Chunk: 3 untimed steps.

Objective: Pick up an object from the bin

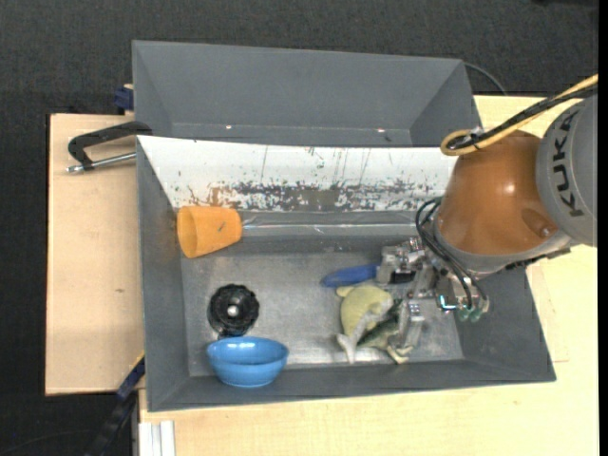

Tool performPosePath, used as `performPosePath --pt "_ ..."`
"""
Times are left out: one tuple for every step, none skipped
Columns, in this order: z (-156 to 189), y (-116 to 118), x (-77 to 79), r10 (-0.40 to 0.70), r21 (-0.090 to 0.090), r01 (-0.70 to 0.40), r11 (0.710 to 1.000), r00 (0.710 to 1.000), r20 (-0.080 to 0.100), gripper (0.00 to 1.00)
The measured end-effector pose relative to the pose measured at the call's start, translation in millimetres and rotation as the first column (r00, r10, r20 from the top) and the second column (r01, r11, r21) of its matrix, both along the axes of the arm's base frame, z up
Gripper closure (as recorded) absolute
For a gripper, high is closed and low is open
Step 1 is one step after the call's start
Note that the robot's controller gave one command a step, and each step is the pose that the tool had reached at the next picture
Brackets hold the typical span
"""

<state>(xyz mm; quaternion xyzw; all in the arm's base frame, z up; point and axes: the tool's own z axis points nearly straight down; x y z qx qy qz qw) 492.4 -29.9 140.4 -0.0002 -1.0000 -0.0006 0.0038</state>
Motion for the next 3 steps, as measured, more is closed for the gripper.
performPosePath --pt "-69.8 26.9 35.0 0.114 -0.003 -0.114 0.994 0.993 0.014 0.0" --pt "-66.8 27.7 34.9 0.115 -0.001 -0.115 0.993 0.993 0.015 1.0" --pt "73.2 16.2 15.5 0.165 -0.003 -0.165 0.986 0.986 0.021 1.0"
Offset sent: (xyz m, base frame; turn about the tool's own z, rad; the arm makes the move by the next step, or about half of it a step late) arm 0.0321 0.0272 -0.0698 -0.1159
